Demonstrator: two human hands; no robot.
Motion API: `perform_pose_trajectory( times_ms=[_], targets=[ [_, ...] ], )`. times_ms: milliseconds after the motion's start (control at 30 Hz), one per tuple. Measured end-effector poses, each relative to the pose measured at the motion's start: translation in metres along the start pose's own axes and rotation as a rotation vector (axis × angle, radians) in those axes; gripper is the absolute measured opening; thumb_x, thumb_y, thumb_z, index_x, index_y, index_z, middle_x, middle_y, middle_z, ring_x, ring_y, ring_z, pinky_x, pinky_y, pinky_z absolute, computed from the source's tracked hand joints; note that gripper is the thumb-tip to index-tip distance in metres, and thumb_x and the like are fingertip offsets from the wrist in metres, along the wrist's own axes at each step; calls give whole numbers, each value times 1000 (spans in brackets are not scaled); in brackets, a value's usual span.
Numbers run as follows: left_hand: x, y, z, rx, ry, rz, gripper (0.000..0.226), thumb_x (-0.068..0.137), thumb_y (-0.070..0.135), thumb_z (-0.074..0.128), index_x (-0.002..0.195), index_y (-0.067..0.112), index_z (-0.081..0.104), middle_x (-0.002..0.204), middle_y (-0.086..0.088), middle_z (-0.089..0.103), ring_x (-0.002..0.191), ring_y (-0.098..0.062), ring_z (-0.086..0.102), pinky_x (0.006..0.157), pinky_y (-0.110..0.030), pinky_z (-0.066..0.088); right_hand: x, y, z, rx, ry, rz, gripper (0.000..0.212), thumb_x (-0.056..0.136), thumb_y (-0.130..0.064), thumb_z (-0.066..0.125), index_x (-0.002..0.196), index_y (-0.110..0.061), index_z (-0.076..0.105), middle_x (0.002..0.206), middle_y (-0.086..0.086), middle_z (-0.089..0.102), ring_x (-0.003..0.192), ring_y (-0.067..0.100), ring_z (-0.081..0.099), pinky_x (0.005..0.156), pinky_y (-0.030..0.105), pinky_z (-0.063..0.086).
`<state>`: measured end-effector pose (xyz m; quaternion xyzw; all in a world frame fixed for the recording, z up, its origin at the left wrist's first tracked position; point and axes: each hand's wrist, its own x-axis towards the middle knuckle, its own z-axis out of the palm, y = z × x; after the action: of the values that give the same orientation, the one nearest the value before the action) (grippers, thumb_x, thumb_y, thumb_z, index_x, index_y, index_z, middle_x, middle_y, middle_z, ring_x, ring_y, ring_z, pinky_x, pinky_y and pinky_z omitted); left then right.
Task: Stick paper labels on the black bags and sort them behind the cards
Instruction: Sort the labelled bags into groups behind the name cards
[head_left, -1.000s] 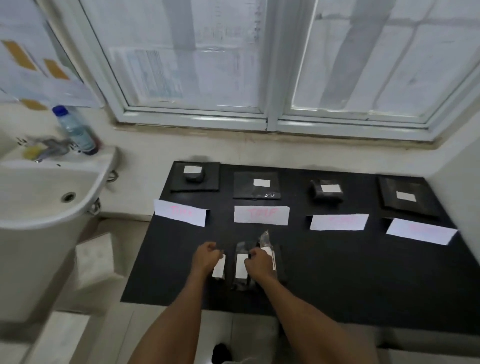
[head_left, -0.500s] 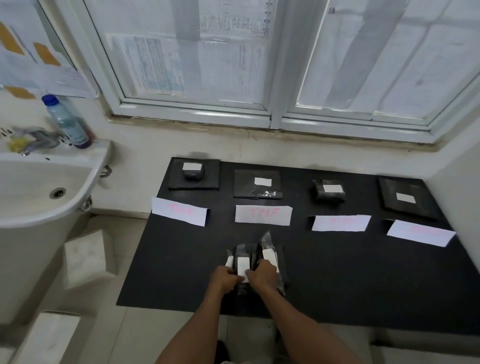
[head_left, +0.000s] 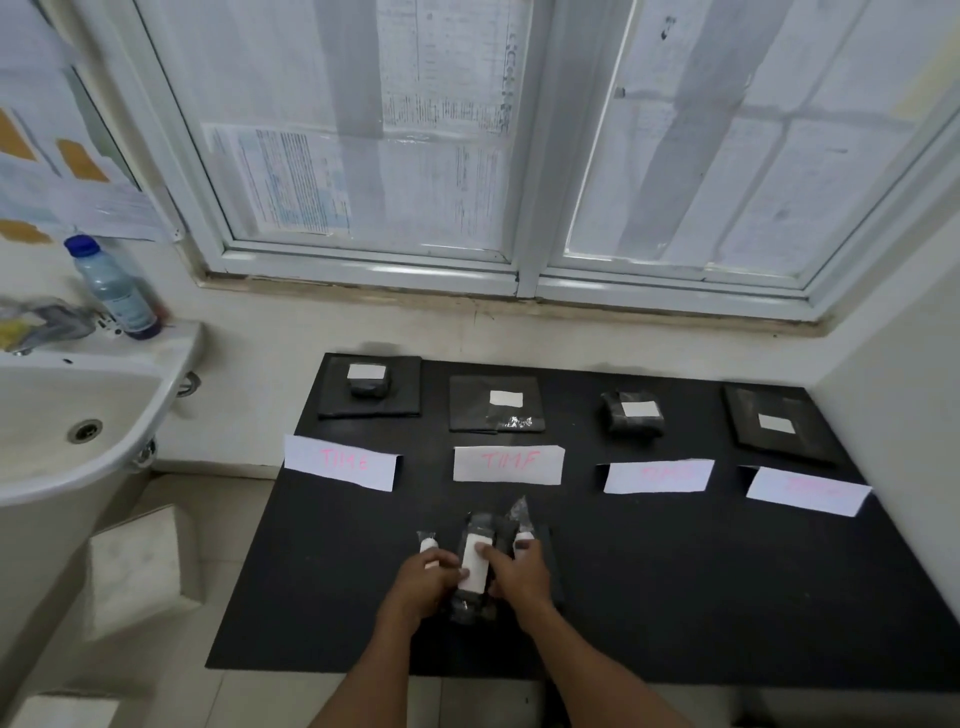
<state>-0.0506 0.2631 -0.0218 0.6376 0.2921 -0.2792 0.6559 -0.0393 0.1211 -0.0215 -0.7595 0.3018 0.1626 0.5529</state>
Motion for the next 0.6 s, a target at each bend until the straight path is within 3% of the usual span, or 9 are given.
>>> perform_pose_trajectory(
  times_ms=[67,167,233,267,333,400,500,600],
  targets=[
    [-6,19,-3,-23,-51,17,18,80,9,73,97,12,67,88,-8,67,75,-19,60,66,-28,50,-2,-13,-9,121,-50,-11,51,72,-37,79,112,-20,51,102,3,63,80,20,65,55,29,55],
    [-11,51,-8,-23,-166,36,27,82,12,70,106,23,68,99,-4,67,95,-21,60,79,-37,50,4,-33,-22,132,-32,-89,68,51,-58,84,106,-29,56,108,-2,65,92,17,64,79,41,58],
    [-14,71,-9,-3,-229,66,31,83,9,65,109,25,69,106,-8,67,99,-24,60,81,-41,53,3,-49,-35,252,-49,-115,88,48,-45,91,121,-28,45,117,-1,56,101,21,61,80,47,58],
    [-18,81,-8,-5,-252,78,32,83,7,63,110,24,69,107,-11,67,97,-26,61,79,-41,54,0,-57,-41,305,-79,-128,88,55,-32,92,126,-29,41,116,0,53,101,24,61,76,47,59],
    [-26,96,-2,-82,-280,97,31,86,1,56,112,15,68,99,-14,67,86,-26,64,67,-36,56,-8,-72,-52,345,-133,-177,62,65,-15,86,117,-21,51,111,9,59,93,28,65,67,46,60],
    [-32,104,4,-155,-263,145,28,89,-3,54,113,5,66,90,-15,70,77,-24,67,59,-32,58,-11,-79,-58,361,-130,-196,41,68,-12,84,103,-12,62,107,20,65,88,32,69,67,46,60],
    [-33,104,8,-170,-214,267,29,86,-6,59,114,-5,65,91,-17,71,74,-21,70,65,-31,60,-12,-78,-65,383,-68,-197,41,68,-12,84,100,-3,60,101,22,67,82,29,69,65,40,60],
    [-37,101,6,-81,-235,322,37,75,-10,70,111,-2,67,103,-20,67,81,-26,69,69,-31,60,-14,-73,-68,402,-77,-185,46,68,-16,85,101,-3,55,98,19,66,79,27,69,59,37,59]
  ],
)
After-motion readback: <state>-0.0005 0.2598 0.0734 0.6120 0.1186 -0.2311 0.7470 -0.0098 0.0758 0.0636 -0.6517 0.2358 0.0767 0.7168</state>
